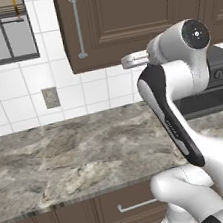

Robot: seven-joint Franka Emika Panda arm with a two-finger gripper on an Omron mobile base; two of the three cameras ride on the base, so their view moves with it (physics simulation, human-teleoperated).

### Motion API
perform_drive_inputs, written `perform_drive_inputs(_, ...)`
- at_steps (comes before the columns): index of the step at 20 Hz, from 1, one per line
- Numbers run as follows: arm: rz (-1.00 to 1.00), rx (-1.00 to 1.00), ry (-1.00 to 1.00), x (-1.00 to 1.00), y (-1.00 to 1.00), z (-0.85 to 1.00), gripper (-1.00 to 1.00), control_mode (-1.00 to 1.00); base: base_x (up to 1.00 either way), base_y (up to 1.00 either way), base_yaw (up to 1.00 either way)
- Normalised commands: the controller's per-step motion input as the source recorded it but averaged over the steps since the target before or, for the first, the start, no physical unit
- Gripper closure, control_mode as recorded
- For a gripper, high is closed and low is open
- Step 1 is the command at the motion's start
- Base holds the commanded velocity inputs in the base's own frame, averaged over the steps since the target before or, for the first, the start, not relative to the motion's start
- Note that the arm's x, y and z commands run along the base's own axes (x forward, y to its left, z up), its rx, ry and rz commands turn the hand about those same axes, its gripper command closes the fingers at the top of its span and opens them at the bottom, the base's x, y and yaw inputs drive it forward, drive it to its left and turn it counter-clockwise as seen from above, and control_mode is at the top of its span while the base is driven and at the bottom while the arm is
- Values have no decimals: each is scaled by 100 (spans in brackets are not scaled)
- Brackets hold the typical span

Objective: Open the cabinet and move the ladle to the pot. Then close the cabinet.

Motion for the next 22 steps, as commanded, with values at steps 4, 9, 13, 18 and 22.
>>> perform_drive_inputs(4, 0, 0, -18, -10, 28, 39, -100, -100, 0, 0, 0)
perform_drive_inputs(9, 0, 0, -9, -3, 37, 33, -100, -100, 0, 0, 0)
perform_drive_inputs(13, 0, 0, -1, 0, 34, 24, -100, -100, 0, 0, 0)
perform_drive_inputs(18, 0, 0, 0, 0, 30, 16, -100, -100, 0, 0, 0)
perform_drive_inputs(22, 0, 0, 5, 2, 44, 10, -100, -100, 0, 0, 0)
